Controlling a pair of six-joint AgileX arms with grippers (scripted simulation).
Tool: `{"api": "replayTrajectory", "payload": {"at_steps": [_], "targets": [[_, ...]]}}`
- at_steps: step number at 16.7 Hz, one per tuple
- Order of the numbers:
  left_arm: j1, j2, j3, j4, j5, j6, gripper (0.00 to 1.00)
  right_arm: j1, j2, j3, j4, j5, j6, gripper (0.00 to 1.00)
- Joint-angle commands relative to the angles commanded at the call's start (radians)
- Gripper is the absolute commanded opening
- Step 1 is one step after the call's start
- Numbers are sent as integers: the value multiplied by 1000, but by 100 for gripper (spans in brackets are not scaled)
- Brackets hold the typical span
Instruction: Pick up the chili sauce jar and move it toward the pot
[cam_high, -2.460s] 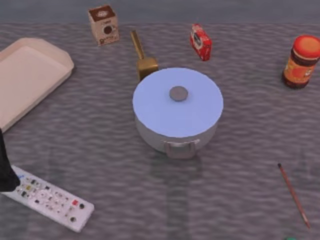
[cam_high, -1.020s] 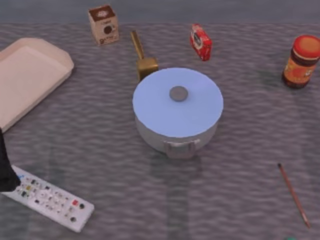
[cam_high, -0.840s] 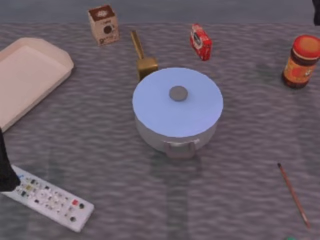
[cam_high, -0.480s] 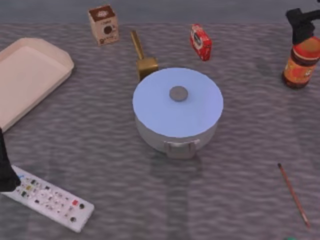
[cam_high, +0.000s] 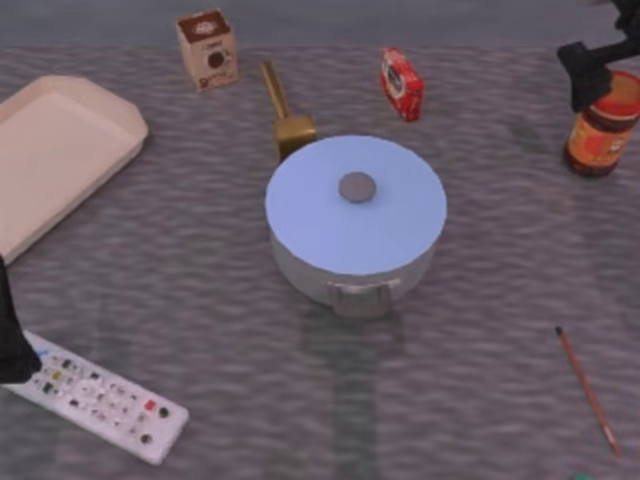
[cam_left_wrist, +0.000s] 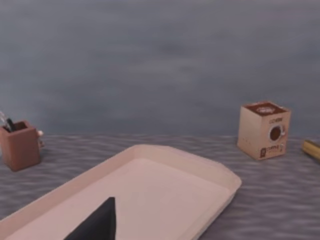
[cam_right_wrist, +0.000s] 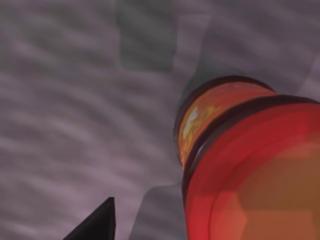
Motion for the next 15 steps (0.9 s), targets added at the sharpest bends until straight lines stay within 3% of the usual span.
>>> {"api": "replayTrajectory", "payload": {"at_steps": [15], "targets": [[0,0,0,0,0,0,100,6,15,-168,183,1,6,100]]}}
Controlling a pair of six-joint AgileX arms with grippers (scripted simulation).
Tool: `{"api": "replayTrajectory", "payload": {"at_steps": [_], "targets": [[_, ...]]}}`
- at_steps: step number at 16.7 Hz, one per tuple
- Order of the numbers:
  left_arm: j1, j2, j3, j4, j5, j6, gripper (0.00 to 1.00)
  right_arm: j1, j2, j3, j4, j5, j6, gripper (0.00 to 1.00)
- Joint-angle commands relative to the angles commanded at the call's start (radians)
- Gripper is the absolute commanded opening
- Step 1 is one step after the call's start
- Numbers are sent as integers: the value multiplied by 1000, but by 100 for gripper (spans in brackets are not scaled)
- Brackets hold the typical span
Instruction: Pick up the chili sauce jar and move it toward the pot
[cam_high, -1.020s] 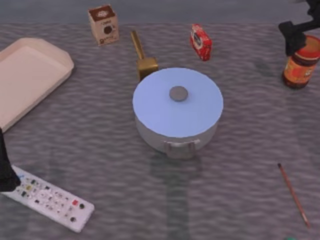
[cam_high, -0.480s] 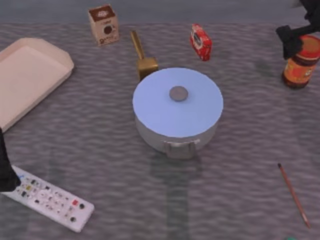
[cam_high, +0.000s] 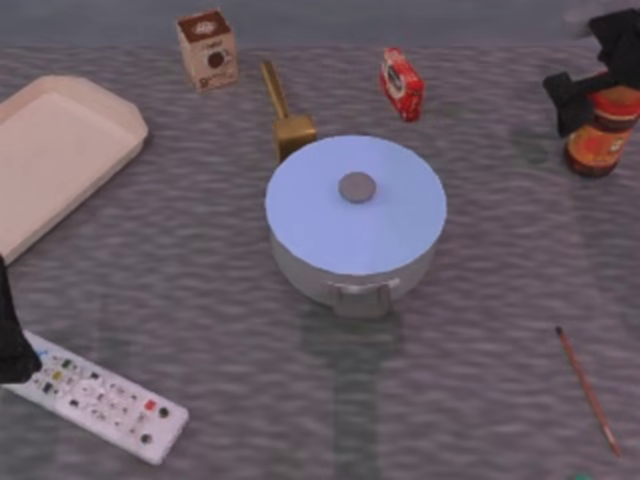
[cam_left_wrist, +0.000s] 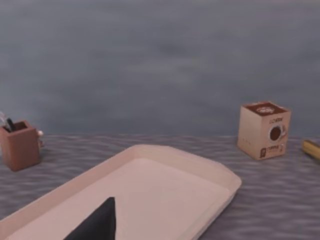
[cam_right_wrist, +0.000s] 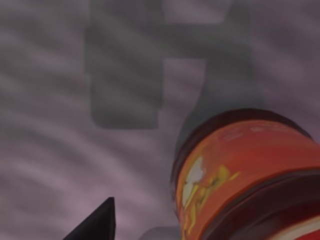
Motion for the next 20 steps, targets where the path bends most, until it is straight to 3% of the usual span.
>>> {"api": "replayTrajectory", "payload": {"at_steps": [13,20], "targets": [[0,0,0,0,0,0,100,0,0,0,0,0,0,2],[0,0,0,0,0,0,100,0,0,0,0,0,0,0]]}}
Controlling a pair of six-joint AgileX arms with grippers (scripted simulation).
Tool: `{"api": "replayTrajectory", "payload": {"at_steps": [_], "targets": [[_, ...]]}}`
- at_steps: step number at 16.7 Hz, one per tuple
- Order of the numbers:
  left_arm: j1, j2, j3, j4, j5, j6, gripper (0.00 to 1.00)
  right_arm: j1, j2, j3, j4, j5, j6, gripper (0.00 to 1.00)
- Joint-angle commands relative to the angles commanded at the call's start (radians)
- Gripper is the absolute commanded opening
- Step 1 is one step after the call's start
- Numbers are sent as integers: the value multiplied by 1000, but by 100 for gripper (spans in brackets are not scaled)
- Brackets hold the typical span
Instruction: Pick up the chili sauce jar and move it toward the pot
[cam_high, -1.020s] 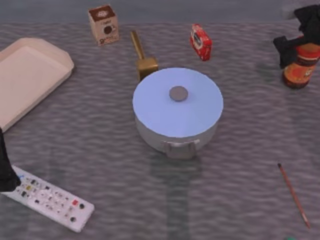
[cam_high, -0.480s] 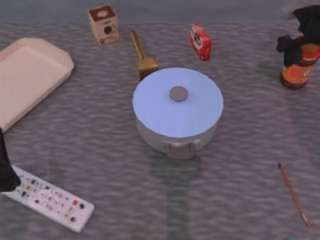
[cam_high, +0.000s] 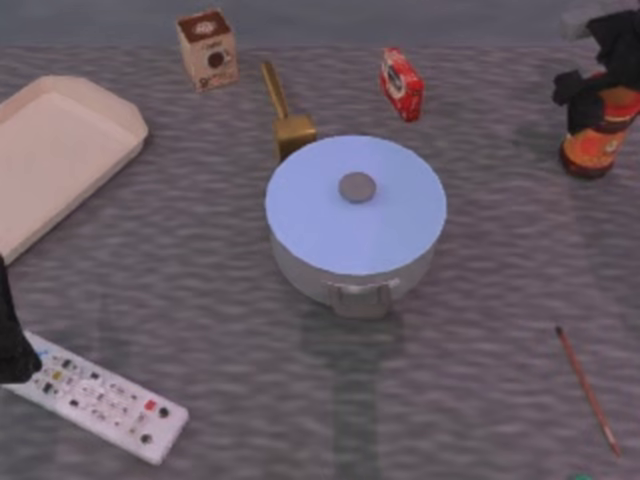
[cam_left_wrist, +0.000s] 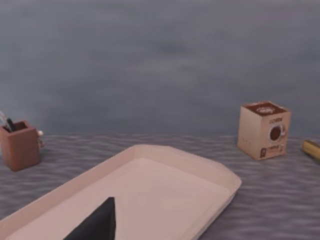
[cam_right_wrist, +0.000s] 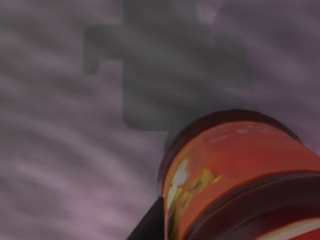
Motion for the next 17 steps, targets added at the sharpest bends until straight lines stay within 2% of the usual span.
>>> {"api": "replayTrajectory", "payload": {"at_steps": [5,13,17], "targets": [[0,0,0,0,0,0,100,0,-39,-39,2,-1,1,0],[0,0,0,0,0,0,100,13,-455,-452,1,-4,6,0],[0,0,0,0,0,0,100,17,-541,-538,-2,-6,6,0]]}}
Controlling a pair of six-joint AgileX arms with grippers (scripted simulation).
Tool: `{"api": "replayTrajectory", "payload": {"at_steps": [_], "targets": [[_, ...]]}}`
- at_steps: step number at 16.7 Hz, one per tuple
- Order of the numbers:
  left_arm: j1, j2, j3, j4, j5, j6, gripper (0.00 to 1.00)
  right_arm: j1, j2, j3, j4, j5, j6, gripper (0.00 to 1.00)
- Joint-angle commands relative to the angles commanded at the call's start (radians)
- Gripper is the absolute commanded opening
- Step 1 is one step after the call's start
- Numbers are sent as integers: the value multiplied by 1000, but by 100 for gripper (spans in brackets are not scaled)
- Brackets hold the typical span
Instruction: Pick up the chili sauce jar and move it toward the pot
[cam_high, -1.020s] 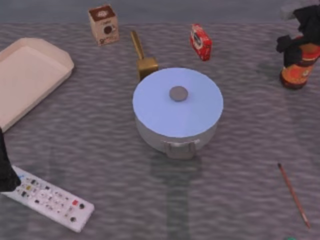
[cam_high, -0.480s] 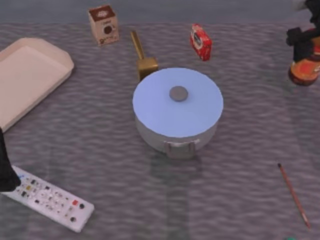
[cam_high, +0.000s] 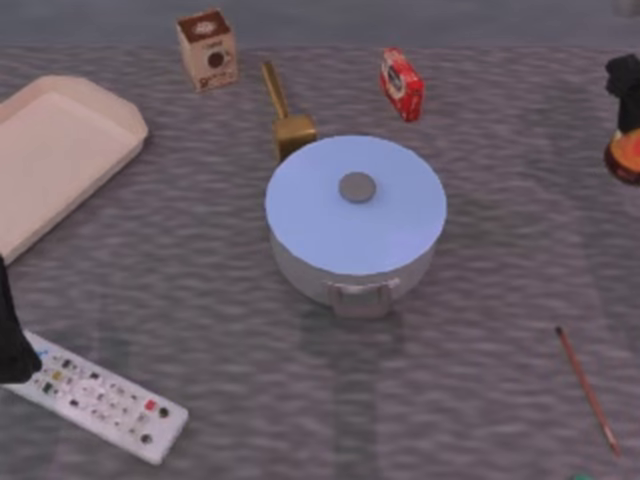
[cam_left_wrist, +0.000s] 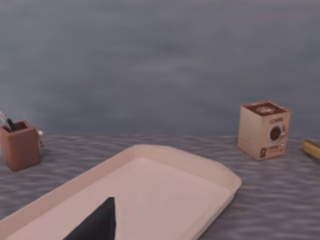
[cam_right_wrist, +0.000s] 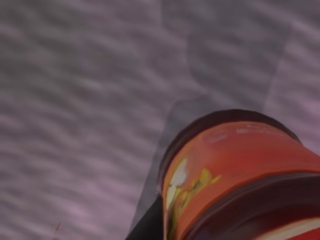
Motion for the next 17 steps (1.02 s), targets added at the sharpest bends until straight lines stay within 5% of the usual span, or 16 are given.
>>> {"api": "replayTrajectory", "payload": {"at_steps": [7,17], "targets": [[0,0,0,0,0,0,100,32,-5,-31,29,16,71,0],[0,0,0,0,0,0,100,264,-53,-268,207,123,589,0]]}}
